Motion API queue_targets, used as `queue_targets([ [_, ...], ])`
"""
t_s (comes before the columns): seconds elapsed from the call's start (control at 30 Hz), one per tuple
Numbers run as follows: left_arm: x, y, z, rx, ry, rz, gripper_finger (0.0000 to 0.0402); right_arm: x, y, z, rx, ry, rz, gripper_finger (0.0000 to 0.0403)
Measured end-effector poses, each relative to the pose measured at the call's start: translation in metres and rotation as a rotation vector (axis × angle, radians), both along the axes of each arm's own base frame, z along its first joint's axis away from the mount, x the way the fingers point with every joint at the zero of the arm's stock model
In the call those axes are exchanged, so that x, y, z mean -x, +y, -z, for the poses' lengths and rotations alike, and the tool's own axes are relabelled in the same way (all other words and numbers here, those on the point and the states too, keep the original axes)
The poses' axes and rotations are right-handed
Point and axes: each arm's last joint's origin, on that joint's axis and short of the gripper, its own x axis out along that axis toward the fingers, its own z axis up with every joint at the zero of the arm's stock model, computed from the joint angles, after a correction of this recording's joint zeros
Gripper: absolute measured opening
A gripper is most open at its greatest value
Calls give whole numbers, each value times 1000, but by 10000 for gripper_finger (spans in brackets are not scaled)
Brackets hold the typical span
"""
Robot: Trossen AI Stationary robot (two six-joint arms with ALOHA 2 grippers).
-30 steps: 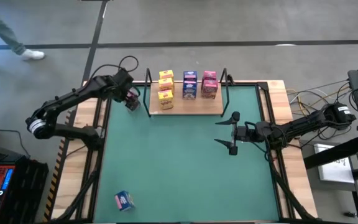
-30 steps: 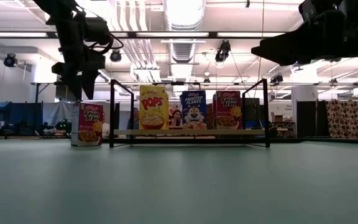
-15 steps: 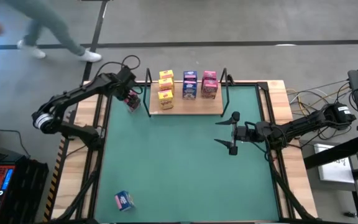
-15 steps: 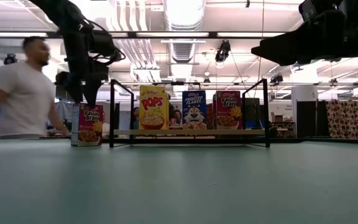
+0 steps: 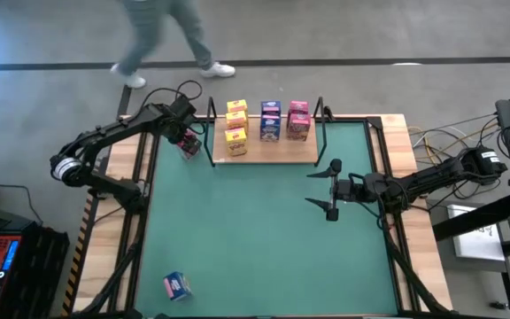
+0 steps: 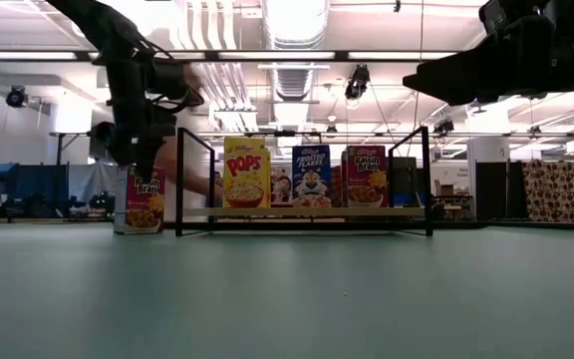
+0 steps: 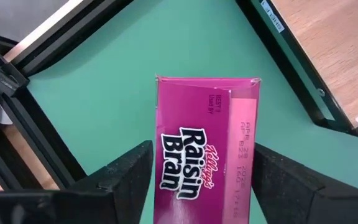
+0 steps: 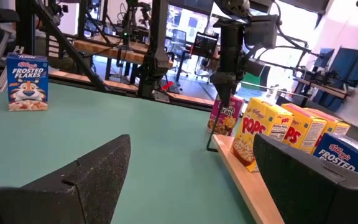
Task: Stack cereal on shelf
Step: Move the pink cereal box to the center of the table
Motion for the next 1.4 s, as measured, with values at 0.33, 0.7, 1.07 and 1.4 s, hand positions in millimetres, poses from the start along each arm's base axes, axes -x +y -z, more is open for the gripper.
queue_targets([
  [0.33,4,-5,-3,26,-6,-40,165,0,0,0,0,0,0,327],
  [0.7,0,-26,-13,69,-58,-45,155,0,0,0,0,0,0,327],
  [1.07,-19,-100,-31,109,-121,-38,155,0,0,0,0,0,0,327],
  [1.4,-63,-154,-29,111,-217,99,155,0,0,0,0,0,0,327],
])
